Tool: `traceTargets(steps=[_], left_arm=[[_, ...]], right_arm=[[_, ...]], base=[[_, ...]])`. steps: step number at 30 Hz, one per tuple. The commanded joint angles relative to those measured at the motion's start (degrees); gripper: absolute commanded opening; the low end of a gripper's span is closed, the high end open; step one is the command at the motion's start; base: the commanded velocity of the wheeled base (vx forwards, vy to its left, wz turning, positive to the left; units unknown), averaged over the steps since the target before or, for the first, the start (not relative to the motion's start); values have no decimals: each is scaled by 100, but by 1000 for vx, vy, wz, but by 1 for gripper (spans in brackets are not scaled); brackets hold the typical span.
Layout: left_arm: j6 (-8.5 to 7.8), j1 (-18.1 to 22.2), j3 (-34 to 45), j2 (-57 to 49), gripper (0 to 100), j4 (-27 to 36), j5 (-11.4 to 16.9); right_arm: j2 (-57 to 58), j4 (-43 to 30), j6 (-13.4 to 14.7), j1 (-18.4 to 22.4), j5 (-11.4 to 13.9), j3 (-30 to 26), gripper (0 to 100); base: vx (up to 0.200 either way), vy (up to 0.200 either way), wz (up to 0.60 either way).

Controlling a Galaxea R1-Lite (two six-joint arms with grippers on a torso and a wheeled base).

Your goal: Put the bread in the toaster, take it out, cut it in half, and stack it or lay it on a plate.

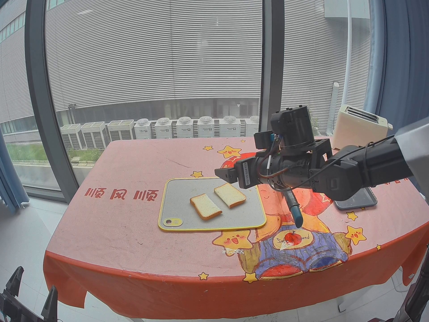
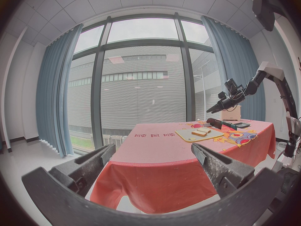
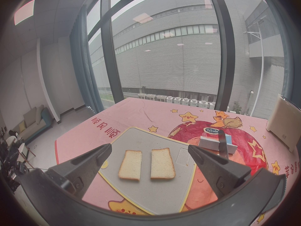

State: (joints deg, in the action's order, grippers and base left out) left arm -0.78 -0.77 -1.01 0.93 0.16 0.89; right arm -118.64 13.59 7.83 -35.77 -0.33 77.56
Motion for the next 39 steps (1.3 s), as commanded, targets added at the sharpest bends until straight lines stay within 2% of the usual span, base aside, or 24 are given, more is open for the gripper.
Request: traceTargets(steps=[1, 5, 9, 12, 16, 21, 25, 33, 39], left_arm=[[-1, -2, 84, -22, 100, 2, -1], [-1, -2, 84, -22, 100, 2, -1], [-1, -2, 84, -22, 100, 2, -1], [-1, -2, 84, -22, 100, 2, -1], [-1, -2, 84, -22, 100, 2, -1], [-1, -2, 84, -22, 100, 2, -1], [-1, -2, 84, -22, 100, 2, -1], [-1, -2, 84, -22, 100, 2, -1], [-1, -2, 84, -22, 100, 2, -1]], right_arm=[[-406, -111, 8, 17, -37, 409, 100], [-476, -120, 8, 0, -37, 453, 100], [-573, -120, -18, -27, -380, 550, 100], [-581, -173, -71, -27, -433, 682, 100], [-608, -876, -71, -9, -714, 849, 100], [-766, -1025, -53, -27, -749, 866, 100], [-1021, -1069, -18, -18, -951, 884, 100], [-1214, -1087, 26, 52, -1101, 972, 100], [-1355, -1096, 219, 123, -1171, 1174, 100]], base=[[0, 0, 0], [0, 0, 0], [0, 0, 0], [0, 0, 0], [0, 0, 0], [0, 0, 0], [0, 0, 0], [0, 0, 0], [0, 0, 0]])
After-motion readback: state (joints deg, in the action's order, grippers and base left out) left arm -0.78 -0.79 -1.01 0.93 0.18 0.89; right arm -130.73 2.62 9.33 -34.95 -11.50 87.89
